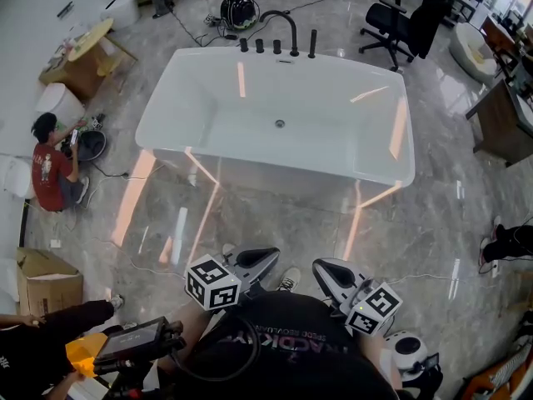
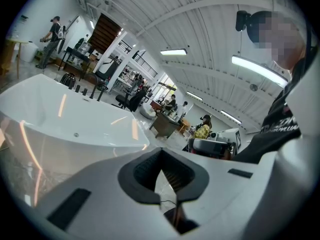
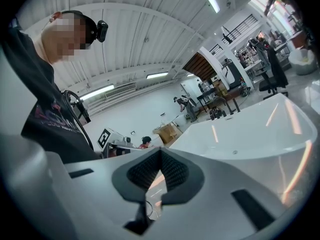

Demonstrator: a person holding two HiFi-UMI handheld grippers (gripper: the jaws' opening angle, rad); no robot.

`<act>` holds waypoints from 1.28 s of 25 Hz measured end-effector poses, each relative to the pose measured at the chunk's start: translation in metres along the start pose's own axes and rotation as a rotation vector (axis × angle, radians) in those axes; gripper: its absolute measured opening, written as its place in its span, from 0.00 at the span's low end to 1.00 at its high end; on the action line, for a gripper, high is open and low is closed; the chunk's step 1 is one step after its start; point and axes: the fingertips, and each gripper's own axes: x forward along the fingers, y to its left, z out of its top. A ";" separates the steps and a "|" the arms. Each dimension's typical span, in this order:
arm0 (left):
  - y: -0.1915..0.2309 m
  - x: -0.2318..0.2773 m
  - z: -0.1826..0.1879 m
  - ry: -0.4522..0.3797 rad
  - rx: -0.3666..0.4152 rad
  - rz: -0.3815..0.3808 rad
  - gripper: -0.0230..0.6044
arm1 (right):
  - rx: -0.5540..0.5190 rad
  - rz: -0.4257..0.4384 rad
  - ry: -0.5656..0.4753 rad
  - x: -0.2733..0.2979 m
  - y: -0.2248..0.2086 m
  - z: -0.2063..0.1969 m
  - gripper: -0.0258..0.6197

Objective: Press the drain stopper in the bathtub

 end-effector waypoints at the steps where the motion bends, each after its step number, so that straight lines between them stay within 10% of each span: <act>1: 0.000 0.000 0.000 0.002 0.001 0.000 0.05 | 0.001 0.000 -0.001 0.000 0.000 0.000 0.06; 32: 0.034 -0.030 0.011 -0.005 -0.034 0.045 0.05 | 0.045 0.023 0.004 0.042 -0.001 0.005 0.06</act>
